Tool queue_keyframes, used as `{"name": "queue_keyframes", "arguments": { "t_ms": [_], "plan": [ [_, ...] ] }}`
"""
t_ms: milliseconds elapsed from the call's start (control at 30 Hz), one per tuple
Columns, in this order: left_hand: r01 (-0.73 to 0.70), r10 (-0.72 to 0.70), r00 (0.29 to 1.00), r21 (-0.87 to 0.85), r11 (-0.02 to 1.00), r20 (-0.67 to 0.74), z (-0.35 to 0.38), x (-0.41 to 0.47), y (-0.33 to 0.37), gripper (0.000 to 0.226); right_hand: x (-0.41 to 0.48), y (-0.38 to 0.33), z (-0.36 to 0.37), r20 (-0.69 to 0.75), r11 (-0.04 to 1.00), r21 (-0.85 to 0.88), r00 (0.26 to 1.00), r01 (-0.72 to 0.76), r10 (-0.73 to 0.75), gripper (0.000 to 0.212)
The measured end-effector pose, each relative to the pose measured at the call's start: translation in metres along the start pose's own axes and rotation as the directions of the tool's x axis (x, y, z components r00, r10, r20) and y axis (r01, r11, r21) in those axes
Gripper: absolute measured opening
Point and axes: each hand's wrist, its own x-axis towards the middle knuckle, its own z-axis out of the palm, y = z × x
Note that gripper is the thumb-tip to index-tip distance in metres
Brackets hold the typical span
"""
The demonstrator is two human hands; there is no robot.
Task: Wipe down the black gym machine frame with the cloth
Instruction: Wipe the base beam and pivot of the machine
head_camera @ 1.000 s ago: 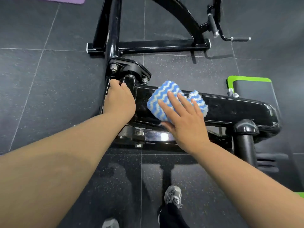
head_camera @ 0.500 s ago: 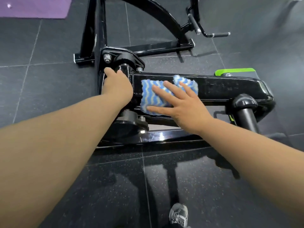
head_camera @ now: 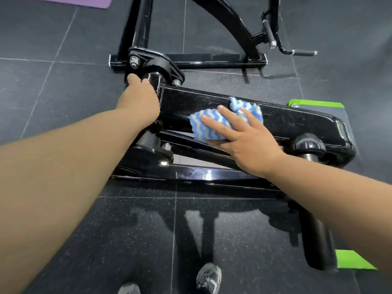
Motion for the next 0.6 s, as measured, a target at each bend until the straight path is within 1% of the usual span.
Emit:
{"name": "queue_keyframes", "arguments": {
  "t_ms": [100,167,200,300,367,400,467,533,600],
  "plan": [
    [-0.037,0.038,0.999,0.111,0.993,-0.002,0.004,0.008,-0.003,0.036,0.043,-0.028,-0.012,-0.055,0.995,0.093,0.998,0.028,-0.023,0.043],
    [-0.018,0.018,1.0,0.137,0.99,0.005,0.005,0.01,-0.001,0.036,0.053,-0.033,-0.014,-0.06,0.988,0.151,0.998,0.042,-0.033,0.039],
    [-0.031,0.031,1.0,0.166,0.986,0.001,0.003,0.007,0.0,0.035,0.049,-0.031,-0.013,-0.055,0.985,0.169,0.998,0.031,-0.022,0.042],
    [-0.03,0.037,0.998,0.131,0.991,-0.056,0.001,0.0,0.001,0.034,0.005,-0.002,0.0,-0.105,0.984,0.177,0.993,-0.027,0.046,0.056],
    [-0.092,0.102,0.986,0.08,0.993,-0.134,0.003,-0.003,-0.002,0.038,-0.028,0.022,0.009,-0.058,0.983,0.177,0.996,-0.054,0.066,0.062],
    [-0.148,0.156,0.975,0.06,0.987,-0.16,0.005,-0.004,-0.003,0.039,-0.039,0.032,0.01,-0.029,0.978,0.199,0.998,-0.056,0.063,0.064],
    [-0.257,0.263,0.95,0.059,0.965,-0.17,0.009,-0.007,-0.005,0.038,-0.037,0.036,0.009,-0.017,0.965,0.258,0.998,-0.052,0.058,0.061],
    [-0.264,0.265,0.95,0.028,0.964,-0.162,0.01,-0.006,-0.005,0.036,-0.017,0.026,-0.003,-0.003,0.939,0.34,0.998,-0.06,0.065,0.054],
    [-0.241,0.239,0.958,0.007,0.97,-0.161,0.009,-0.006,-0.004,0.036,0.013,0.016,-0.017,0.057,0.891,0.443,0.995,-0.098,0.081,0.055]
  ]
}}
